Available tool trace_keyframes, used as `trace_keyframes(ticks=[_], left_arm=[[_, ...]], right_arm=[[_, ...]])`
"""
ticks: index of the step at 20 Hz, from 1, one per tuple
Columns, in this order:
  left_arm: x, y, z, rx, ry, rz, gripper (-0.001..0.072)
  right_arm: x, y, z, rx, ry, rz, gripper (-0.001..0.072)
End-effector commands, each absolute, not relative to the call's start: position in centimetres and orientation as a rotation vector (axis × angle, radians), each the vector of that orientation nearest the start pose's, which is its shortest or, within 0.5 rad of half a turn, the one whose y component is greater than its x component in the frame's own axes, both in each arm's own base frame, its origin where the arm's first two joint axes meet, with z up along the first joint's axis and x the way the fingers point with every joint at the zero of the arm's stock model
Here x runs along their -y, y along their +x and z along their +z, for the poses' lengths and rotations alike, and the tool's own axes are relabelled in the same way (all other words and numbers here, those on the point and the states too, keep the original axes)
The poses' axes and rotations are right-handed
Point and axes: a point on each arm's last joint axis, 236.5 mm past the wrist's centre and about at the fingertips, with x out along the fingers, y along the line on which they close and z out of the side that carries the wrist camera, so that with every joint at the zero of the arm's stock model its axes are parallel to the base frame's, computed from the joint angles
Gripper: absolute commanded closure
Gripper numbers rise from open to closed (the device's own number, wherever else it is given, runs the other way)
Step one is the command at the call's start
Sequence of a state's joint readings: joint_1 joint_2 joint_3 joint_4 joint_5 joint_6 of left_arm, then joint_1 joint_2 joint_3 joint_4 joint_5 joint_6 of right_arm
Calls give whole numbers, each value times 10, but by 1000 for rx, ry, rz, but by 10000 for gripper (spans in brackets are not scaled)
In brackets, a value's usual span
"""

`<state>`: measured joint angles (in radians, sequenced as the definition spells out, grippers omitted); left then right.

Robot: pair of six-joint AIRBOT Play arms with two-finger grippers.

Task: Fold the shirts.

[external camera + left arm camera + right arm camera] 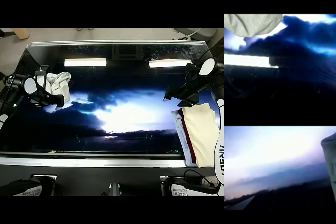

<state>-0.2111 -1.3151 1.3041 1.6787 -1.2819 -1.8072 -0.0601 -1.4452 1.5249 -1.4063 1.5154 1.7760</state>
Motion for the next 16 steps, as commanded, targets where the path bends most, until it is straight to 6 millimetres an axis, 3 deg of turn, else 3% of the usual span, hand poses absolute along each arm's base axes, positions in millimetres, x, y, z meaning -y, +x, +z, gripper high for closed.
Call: trace_keyframes(ticks=[1,14,16], left_arm=[[58,387,38,-1277,26,39,31],[58,387,38,-1277,26,39,31],[62,403,40,-1211,17,23,31]], right_arm=[[-16,392,53,-1435,337,-67,55],[-16,392,53,-1435,337,-67,55],[-16,395,53,-1424,351,-76,56]])
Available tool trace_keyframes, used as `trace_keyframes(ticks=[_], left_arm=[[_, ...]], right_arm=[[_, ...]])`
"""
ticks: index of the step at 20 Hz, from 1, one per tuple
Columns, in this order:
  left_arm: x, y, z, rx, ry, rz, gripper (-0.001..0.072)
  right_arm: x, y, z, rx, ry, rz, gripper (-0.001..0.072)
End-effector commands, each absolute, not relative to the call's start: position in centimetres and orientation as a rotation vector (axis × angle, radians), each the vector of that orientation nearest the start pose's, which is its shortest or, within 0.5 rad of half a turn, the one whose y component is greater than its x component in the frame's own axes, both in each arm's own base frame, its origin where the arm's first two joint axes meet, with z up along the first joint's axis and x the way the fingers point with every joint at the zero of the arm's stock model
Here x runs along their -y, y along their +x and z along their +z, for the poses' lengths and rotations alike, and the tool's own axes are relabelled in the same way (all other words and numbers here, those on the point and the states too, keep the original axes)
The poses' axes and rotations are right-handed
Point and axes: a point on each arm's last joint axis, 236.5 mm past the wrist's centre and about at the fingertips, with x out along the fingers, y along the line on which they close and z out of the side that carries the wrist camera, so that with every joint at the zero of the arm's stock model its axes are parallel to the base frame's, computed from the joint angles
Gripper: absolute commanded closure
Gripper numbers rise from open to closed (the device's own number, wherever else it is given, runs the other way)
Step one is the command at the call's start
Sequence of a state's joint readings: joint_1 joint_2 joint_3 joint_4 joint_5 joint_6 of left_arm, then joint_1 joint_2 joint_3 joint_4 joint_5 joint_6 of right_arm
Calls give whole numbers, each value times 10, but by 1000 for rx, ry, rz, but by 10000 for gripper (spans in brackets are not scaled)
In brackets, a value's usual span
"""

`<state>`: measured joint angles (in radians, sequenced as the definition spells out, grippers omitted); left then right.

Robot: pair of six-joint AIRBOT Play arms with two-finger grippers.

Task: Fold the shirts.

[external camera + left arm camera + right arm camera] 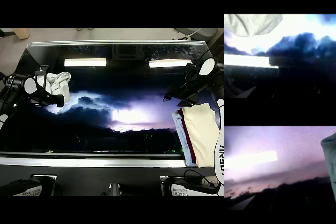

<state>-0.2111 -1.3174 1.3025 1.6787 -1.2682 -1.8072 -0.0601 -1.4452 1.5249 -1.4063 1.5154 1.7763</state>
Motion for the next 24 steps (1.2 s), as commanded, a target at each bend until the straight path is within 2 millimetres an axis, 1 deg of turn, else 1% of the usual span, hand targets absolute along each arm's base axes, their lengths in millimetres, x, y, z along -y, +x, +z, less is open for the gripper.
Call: trace_keyframes(ticks=[1,2,5,6,7,8,9,10,11,12,13,14,15,17,18,19,20,21,22,23,24], left_arm=[[65,415,42,-1161,11,11,31],[68,425,44,-1123,6,3,31],[74,440,48,-1063,-7,-17,31],[76,455,52,-1002,-9,-26,31],[70,475,57,-923,20,-17,28],[51,489,56,-903,53,23,30],[20,494,43,-975,41,96,30],[-12,489,23,-1093,5,175,32],[-43,477,0,-1227,-59,247,35],[-61,467,-20,-1323,-151,288,35],[-68,463,-40,-1379,-272,290,34],[-69,464,-54,-1392,-378,279,34],[-69,472,-64,-1375,-462,265,33],[-63,495,-73,-1303,-529,222,34],[-55,506,-75,-1273,-549,195,35],[-47,513,-78,-1256,-567,181,36],[-38,519,-79,-1242,-580,164,146],[-32,522,-78,-1234,-581,152,524],[-23,525,-71,-1221,-560,113,681],[-14,530,-58,-1197,-529,65,681],[-2,538,-34,-1146,-482,-10,681]], right_arm=[[-15,402,55,-1393,358,-78,56],[-15,412,57,-1350,362,-76,56],[-12,431,62,-1264,364,-77,55],[-12,437,64,-1236,366,-76,55],[-11,441,65,-1220,366,-75,55],[-11,443,65,-1212,361,-72,55],[-11,443,63,-1218,360,-71,55],[-12,441,61,-1231,359,-71,55],[-12,439,59,-1245,359,-71,55],[-13,436,57,-1258,360,-69,55],[-13,435,56,-1267,360,-69,55],[-13,435,56,-1269,359,-69,55],[-13,435,56,-1269,359,-68,55],[-14,435,56,-1269,363,-66,56],[-15,435,56,-1269,365,-64,64],[-15,435,57,-1266,367,-62,89],[-16,435,58,-1262,369,-60,98],[-16,435,60,-1257,369,-59,98],[-16,435,64,-1249,367,-59,98],[-16,434,68,-1238,366,-57,98],[-15,434,76,-1215,365,-55,98]])
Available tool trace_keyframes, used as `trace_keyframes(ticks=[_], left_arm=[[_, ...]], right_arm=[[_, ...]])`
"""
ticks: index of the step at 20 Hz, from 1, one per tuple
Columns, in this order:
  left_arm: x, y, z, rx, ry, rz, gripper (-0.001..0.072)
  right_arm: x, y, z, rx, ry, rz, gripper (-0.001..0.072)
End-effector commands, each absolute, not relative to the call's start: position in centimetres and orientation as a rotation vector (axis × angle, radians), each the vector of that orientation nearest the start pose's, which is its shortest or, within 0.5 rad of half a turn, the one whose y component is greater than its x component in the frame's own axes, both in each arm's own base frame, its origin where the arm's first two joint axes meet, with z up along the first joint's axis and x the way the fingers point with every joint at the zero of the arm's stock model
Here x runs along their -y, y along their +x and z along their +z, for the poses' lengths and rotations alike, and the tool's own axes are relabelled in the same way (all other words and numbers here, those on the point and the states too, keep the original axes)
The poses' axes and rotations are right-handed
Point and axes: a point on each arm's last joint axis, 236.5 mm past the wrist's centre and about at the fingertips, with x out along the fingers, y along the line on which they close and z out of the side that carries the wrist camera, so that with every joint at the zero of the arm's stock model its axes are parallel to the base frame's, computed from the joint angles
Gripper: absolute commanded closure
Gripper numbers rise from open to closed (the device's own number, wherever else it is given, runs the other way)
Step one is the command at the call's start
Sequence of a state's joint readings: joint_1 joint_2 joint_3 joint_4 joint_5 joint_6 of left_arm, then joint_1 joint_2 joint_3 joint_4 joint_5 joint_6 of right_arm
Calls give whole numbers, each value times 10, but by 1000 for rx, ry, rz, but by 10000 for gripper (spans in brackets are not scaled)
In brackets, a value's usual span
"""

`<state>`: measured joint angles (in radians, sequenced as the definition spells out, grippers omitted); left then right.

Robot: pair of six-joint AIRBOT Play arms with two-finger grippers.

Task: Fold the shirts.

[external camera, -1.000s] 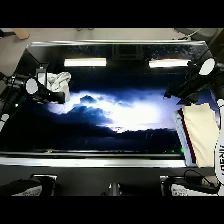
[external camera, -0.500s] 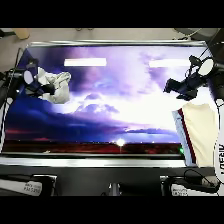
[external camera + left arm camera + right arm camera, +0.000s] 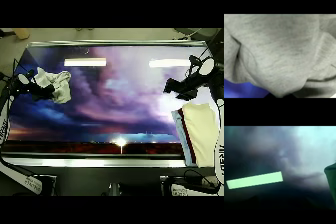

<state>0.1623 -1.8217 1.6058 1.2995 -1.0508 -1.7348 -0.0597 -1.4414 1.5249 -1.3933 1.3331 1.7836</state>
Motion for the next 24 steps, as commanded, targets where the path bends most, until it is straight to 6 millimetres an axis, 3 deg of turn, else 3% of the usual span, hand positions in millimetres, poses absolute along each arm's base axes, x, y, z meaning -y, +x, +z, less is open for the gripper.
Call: trace_keyframes(ticks=[1,3,4,5,7,9,11,12,13,15,17,18,20,22,23,24], left_arm=[[11,545,0,-1073,-424,-83,681],[48,549,101,-853,-291,-220,681],[73,539,164,-722,-247,-281,681],[98,522,224,-594,-225,-341,681],[149,460,336,-344,-181,-462,681],[184,397,398,-211,-169,-574,681],[203,355,420,-186,-185,-633,681],[208,347,413,-216,-166,-630,681],[212,348,393,-278,-145,-609,681],[223,358,324,-448,-125,-578,681],[241,362,226,-652,-87,-577,681],[252,359,167,-772,-101,-566,681],[274,343,61,-961,-150,-555,681],[281,318,-24,-1165,-238,-490,675],[279,309,-47,-1263,-265,-459,500],[274,307,-51,-1318,-268,-447,100]], right_arm=[[-15,436,87,-1178,358,-47,98],[-13,441,120,-1062,337,-30,98],[-12,441,143,-989,333,-26,98],[-12,439,167,-919,331,-19,98],[-11,426,222,-776,320,-5,98],[-6,398,273,-657,288,-14,98],[1,362,311,-579,253,-36,98],[2,342,319,-573,243,-42,98],[1,325,317,-604,239,-46,98],[-1,293,286,-778,234,-57,98],[-2,280,243,-962,234,-70,98],[-2,281,217,-1042,236,-78,98],[-5,287,159,-1177,254,-78,97],[-20,292,100,-1292,307,-44,96],[-32,291,73,-1350,354,-14,93],[-44,288,54,-1399,399,20,79]])
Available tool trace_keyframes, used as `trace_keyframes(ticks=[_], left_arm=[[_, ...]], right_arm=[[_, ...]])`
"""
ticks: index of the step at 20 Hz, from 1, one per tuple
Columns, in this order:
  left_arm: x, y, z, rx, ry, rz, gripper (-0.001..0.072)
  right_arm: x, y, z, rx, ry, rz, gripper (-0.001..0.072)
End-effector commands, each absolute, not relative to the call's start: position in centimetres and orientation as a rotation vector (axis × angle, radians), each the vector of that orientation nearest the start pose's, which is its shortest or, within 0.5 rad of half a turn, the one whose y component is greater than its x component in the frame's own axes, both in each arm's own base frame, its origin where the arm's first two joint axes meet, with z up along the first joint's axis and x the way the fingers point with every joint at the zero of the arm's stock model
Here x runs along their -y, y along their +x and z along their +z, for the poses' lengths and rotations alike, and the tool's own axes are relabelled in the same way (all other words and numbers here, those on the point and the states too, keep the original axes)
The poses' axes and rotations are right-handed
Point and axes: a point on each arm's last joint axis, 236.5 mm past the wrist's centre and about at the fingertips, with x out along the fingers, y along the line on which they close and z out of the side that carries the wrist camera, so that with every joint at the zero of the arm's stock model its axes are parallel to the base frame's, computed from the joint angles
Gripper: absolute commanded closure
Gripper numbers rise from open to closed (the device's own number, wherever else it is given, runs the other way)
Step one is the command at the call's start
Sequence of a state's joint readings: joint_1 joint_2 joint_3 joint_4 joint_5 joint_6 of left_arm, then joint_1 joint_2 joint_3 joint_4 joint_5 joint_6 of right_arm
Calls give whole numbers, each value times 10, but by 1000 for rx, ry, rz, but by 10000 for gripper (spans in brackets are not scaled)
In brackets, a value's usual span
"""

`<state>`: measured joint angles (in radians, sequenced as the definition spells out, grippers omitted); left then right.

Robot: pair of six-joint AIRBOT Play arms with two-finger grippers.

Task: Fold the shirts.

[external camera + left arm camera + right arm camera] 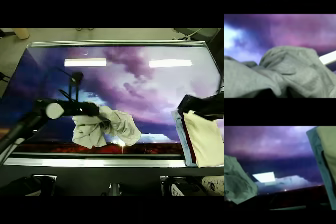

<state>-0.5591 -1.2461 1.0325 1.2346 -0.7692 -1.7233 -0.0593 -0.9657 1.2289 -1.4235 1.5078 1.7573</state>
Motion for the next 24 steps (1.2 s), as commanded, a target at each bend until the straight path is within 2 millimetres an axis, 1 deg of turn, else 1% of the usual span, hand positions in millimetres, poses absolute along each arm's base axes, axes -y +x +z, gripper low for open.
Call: trace_keyframes(ticks=[1,2,3,4,5,6,7,8,9,10,11,13,14,16,17,18,19,20,21,22,23,24], left_arm=[[264,315,-40,-1321,-232,-467,-12],[247,329,-18,-1287,-171,-499,-12],[223,343,5,-1254,-123,-490,-12],[191,353,23,-1239,-73,-448,-12],[153,355,34,-1245,-46,-373,-10],[124,348,35,-1273,-45,-312,-9],[102,334,26,-1320,-60,-277,-9],[88,316,11,-1373,-80,-249,-9],[81,297,-9,-1428,-105,-229,-9],[81,280,-27,-1470,-136,-227,-9],[86,265,-46,-1508,-172,-232,-9],[105,245,-74,-1546,-257,-252,-9],[115,237,-84,-1561,-293,-262,-9],[125,227,-99,-1588,-307,-271,-8],[128,226,-103,-1595,-297,-277,-2],[132,226,-106,-1597,-295,-280,64],[136,228,-108,-1592,-300,-284,74],[140,231,-110,-1584,-317,-279,111],[143,235,-111,-1574,-347,-263,213],[145,238,-111,-1563,-365,-258,437],[145,241,-110,-1555,-364,-258,541],[145,242,-109,-1551,-361,-262,662]], right_arm=[[-59,284,41,-1447,436,78,46],[-70,281,32,-1479,461,127,19],[-78,278,26,-1504,479,166,19],[-82,275,21,-1522,490,182,19],[-84,272,15,-1540,499,189,19],[-85,269,8,-1550,510,184,19],[-90,265,0,-1564,527,197,19],[-94,261,-7,-1572,543,212,19],[-98,257,-16,-1579,563,219,20],[-102,254,-24,-1580,585,227,20],[-106,252,-30,-1579,611,231,20],[-116,248,-43,-1567,668,249,20],[-118,246,-50,-1560,675,259,20],[-122,240,-64,-1573,723,238,20],[-127,239,-67,-1581,751,255,20],[-133,240,-69,-1585,774,277,20],[-137,243,-72,-1583,800,290,20],[-139,247,-76,-1581,826,286,20],[-141,250,-80,-1584,847,280,20],[-146,250,-86,-1594,843,278,20],[-154,249,-92,-1603,823,283,20],[-165,248,-98,-1606,795,296,20]])
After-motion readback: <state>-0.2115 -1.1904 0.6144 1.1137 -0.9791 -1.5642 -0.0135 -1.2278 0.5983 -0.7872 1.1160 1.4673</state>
